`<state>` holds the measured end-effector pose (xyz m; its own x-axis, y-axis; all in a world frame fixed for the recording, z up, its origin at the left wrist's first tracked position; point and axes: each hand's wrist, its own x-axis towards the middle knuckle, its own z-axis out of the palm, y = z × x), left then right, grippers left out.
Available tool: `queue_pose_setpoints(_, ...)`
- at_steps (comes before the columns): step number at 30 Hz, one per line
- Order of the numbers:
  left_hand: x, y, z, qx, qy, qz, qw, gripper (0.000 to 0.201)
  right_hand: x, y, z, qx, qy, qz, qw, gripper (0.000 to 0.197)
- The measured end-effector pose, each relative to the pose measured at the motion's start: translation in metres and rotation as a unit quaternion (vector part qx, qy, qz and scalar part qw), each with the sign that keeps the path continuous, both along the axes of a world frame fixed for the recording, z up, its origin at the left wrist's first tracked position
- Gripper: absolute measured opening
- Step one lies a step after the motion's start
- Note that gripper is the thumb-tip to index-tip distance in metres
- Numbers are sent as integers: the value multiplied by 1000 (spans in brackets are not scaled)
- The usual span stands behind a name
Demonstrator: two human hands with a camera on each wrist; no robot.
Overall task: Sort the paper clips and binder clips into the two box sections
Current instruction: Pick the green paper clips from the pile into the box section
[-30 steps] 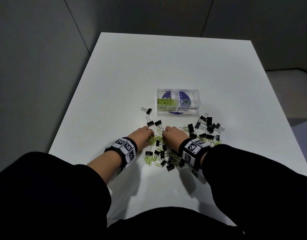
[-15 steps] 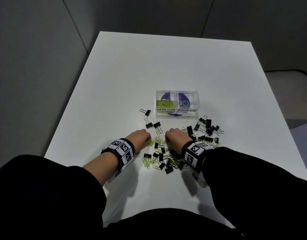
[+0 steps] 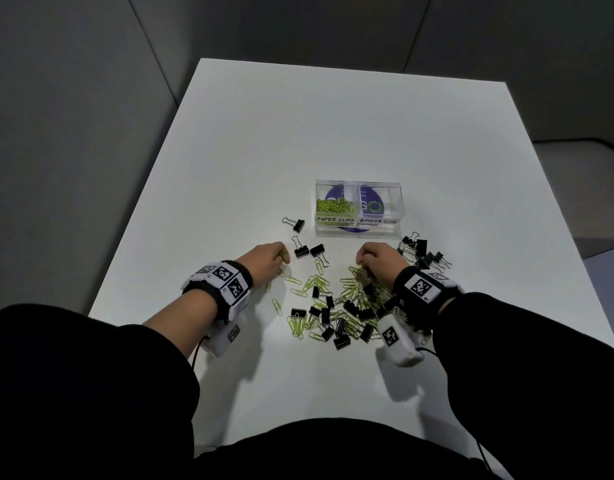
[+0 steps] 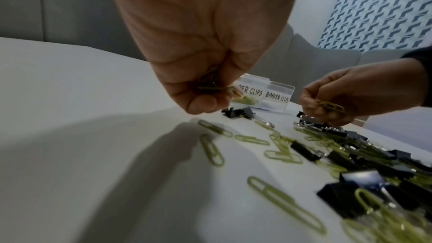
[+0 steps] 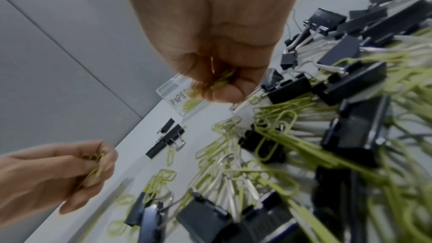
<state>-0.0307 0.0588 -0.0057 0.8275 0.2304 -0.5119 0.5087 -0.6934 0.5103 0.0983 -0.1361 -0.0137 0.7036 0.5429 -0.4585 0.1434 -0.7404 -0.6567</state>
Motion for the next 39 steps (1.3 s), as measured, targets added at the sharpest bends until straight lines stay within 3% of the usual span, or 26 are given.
queue_pose_setpoints(5,-5,2,-12,14,15,11,1000,27,6,-3,-1,46,43,-72,995,39)
queue_pose_setpoints(7,-6,-1,-13,26,14,5,1000,34,6,-3,-3,48,68,-89,993,38)
queue_pose_setpoints(11,-8,3,-12,36,3,-7,999,35,0,-1,-2,-56,-41,24,997,39)
queue_pose_setpoints(14,-12,10,-8,28,1,-2,1000,29,-5,-1,4,-145,-104,147,973,27)
queue_pose_setpoints(16,-18,14,-8,48,22,-33,998,30,-8,-4,4,-216,-149,248,932,43)
queue_pose_setpoints(18,-26,18,-12,64,56,-80,993,38,-10,-8,2,-243,-167,287,911,62)
queue_pose_setpoints(21,-33,21,-17,74,82,-105,988,53,-12,-13,-4,-234,-163,269,920,66)
queue_pose_setpoints(30,-25,-8,-28,116,39,-95,988,22,-17,-9,-9,-215,-158,253,930,39)
queue_pose_setpoints(39,-16,-28,-24,120,16,-121,985,24,-13,-11,-7,-207,-93,238,944,29)
